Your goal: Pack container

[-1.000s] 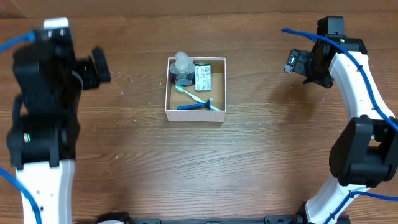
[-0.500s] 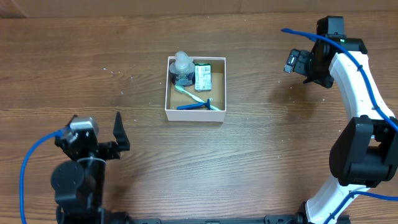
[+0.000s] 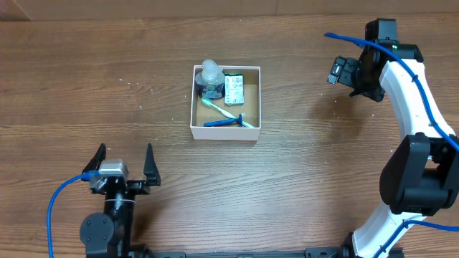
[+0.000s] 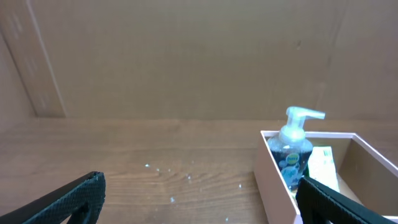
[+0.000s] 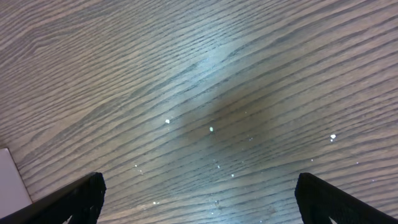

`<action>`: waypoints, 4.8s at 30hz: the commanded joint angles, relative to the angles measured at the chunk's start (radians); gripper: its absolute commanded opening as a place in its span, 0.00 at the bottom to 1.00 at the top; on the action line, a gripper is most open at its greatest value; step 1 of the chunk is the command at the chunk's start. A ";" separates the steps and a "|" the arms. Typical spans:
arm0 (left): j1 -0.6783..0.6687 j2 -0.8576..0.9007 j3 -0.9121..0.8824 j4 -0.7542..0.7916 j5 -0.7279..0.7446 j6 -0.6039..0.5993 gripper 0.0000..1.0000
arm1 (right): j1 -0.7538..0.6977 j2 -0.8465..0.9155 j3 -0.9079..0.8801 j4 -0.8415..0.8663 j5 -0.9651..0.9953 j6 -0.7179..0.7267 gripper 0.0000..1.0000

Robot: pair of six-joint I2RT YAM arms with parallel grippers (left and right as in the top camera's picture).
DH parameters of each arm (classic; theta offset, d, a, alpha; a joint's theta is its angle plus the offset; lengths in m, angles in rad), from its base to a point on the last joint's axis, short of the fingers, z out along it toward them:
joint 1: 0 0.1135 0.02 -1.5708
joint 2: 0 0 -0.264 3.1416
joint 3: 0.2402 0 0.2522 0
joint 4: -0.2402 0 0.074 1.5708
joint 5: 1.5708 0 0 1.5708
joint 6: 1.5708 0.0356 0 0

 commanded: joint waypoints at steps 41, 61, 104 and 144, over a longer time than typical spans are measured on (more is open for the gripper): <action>0.004 -0.083 -0.186 0.026 -0.037 -0.021 1.00 | 0.003 -0.029 0.016 0.006 0.006 -0.003 1.00; 0.004 -0.083 -0.186 0.026 -0.037 -0.021 1.00 | 0.018 -0.705 0.007 0.005 0.006 -0.004 1.00; 0.004 -0.083 -0.186 0.026 -0.037 -0.021 1.00 | 0.019 -1.874 -1.640 1.236 -0.140 -0.003 1.00; 0.004 -0.083 -0.186 0.026 -0.037 -0.021 1.00 | 0.031 -1.947 -1.640 0.927 -0.071 -0.003 1.00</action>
